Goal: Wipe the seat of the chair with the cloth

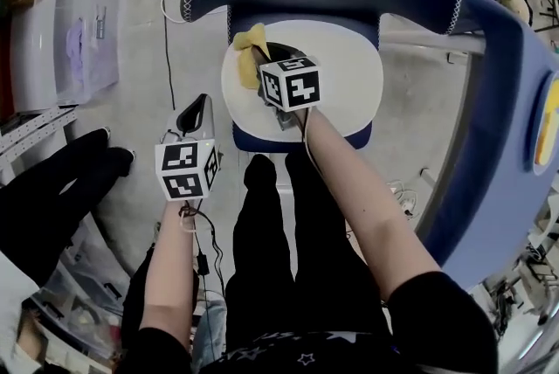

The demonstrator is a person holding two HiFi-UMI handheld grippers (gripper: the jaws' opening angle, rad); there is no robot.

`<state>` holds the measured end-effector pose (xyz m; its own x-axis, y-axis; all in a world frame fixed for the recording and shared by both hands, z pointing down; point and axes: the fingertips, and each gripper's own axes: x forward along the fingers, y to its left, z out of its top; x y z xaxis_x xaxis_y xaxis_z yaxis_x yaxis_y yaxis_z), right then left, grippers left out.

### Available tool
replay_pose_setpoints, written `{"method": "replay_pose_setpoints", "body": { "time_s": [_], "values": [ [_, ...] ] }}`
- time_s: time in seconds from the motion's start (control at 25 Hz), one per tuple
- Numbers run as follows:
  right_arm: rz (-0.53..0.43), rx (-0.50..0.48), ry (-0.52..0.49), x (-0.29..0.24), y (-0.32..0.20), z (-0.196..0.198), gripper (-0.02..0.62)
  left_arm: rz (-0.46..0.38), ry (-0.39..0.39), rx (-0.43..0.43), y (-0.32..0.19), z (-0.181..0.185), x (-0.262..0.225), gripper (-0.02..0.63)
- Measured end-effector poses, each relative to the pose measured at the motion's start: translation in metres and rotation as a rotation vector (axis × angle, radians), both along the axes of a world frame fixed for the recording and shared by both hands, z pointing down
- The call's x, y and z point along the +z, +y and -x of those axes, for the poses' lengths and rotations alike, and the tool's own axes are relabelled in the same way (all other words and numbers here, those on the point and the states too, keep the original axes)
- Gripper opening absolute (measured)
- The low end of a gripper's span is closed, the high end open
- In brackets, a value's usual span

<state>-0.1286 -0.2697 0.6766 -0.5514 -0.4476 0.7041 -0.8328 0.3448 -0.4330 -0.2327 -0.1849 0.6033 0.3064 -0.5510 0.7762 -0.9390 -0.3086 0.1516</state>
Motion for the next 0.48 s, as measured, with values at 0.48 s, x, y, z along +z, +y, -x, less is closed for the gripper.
{"method": "replay_pose_setpoints", "body": {
  "time_s": [0.48],
  "values": [
    [0.028,0.272,0.092,0.007,0.0,-0.161,0.044,0.014,0.019,0.115,-0.017,-0.066,0.001,0.02]
  ]
}}
